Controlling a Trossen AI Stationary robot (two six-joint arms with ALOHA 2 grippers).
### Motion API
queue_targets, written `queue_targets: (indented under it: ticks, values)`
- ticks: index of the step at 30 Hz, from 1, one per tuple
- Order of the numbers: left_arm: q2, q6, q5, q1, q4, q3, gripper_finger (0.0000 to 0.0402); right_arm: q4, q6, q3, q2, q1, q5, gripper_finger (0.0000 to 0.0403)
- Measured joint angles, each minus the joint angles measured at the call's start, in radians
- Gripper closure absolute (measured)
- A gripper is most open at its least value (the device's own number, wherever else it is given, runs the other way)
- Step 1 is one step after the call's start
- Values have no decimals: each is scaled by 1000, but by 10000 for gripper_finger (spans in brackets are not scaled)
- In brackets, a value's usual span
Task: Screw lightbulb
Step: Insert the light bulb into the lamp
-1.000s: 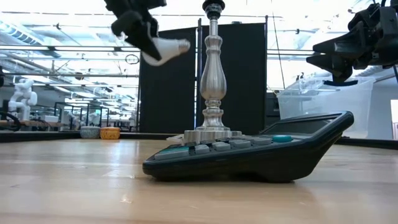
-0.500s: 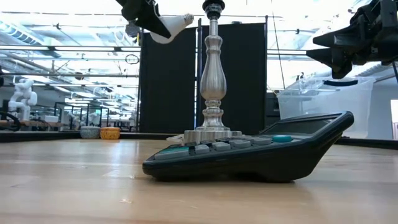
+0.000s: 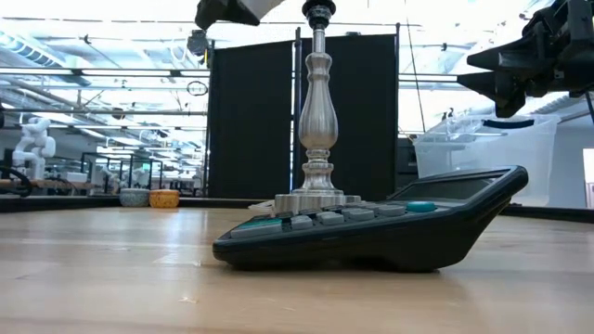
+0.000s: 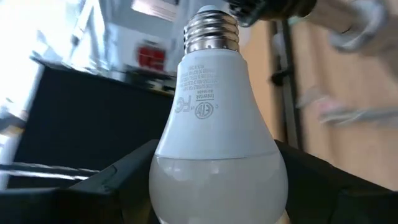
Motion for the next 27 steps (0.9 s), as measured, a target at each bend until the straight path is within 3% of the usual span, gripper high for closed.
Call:
queue_targets:
  ticks: [7, 17, 21, 27]
  values:
    - [0, 352, -44, -12, 155, 0, 124, 1, 2, 0, 0, 0, 0, 190]
    - [0, 534, 23, -12, 229, 0, 124, 68, 2, 0, 0, 0, 0, 190]
    - [0, 522, 46, -25, 288, 0, 124, 139, 45, 0, 0, 0, 0, 190]
    - [0, 236, 149, -50, 334, 0, 124, 270, -2, 0, 0, 0, 0, 190]
